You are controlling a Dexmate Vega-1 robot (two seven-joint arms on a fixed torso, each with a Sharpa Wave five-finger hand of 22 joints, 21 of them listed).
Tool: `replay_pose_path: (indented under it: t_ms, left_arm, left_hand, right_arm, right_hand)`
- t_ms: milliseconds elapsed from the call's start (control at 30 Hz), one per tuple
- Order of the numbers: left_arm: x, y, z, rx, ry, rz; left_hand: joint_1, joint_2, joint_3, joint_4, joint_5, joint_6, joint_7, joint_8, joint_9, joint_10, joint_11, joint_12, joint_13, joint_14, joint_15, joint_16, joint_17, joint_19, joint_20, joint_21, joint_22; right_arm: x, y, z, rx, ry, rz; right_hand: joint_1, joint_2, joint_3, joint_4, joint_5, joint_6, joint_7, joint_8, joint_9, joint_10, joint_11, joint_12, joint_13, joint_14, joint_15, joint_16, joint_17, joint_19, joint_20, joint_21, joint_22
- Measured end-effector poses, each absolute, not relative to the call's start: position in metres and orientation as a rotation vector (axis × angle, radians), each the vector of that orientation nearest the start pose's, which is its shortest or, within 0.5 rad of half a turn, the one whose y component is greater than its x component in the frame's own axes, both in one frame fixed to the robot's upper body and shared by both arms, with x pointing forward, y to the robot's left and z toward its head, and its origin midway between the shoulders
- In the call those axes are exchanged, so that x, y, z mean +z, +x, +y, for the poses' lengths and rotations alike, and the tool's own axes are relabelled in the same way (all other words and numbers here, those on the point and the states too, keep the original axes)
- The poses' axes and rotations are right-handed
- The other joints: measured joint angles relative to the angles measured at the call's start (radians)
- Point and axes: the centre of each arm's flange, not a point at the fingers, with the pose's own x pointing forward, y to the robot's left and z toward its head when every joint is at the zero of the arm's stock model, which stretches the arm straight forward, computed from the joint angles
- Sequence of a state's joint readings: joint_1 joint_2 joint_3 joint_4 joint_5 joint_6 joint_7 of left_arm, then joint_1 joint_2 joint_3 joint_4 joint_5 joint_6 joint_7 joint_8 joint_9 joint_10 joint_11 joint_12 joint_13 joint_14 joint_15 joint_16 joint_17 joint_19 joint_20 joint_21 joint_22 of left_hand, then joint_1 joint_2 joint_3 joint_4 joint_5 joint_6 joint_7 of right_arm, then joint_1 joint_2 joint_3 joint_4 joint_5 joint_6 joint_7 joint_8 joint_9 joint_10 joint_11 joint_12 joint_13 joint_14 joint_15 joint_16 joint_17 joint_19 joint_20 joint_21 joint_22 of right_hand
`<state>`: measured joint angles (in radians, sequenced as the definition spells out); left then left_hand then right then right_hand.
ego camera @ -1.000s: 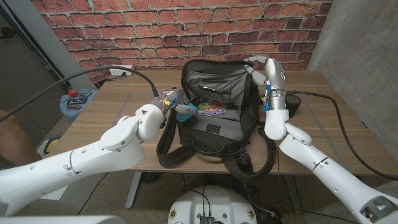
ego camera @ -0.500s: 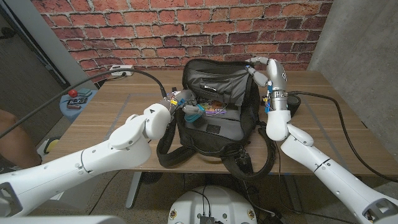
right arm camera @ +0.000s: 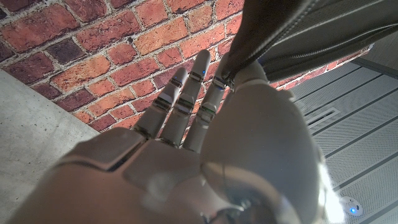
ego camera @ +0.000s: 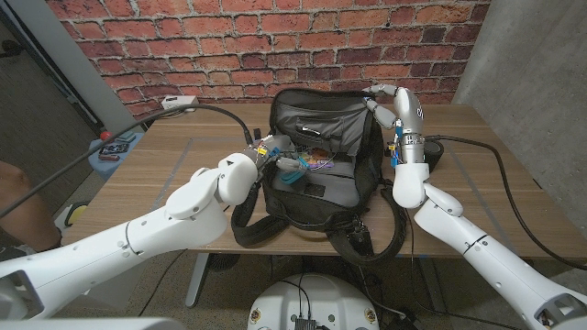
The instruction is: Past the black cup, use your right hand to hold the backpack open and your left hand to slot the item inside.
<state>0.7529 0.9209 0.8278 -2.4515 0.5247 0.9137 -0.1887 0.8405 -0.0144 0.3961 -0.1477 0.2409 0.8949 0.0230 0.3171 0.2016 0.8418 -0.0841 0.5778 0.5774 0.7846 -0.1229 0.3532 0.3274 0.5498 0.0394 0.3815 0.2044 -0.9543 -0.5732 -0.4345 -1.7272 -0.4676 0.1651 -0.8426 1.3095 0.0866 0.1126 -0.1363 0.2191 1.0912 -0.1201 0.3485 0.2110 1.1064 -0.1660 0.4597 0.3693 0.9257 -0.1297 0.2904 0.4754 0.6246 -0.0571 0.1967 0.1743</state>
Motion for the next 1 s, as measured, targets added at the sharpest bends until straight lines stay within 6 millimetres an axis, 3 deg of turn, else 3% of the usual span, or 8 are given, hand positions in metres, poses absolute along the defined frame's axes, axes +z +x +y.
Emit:
replay_pose_path:
  t_ms: [1000]
  left_arm:
    - [0.019,0.456,0.12,-0.157,1.325,-0.469]
  left_hand:
    - [-0.006,0.006,0.0,0.0,0.004,0.004,0.004,0.0,0.0,0.006,0.005,-0.007,0.005,0.004,0.004,-0.009,0.009,0.0,0.0,0.006,0.0]
  right_arm:
    - [0.033,0.527,-0.223,-0.47,-0.66,-1.208]
  right_hand:
    - [-0.003,0.003,0.0,0.0,-0.004,0.001,-0.001,0.0,0.001,0.0,0.0,-0.005,0.0,0.0,0.0,-0.006,0.005,0.0,0.0,0.0,0.0]
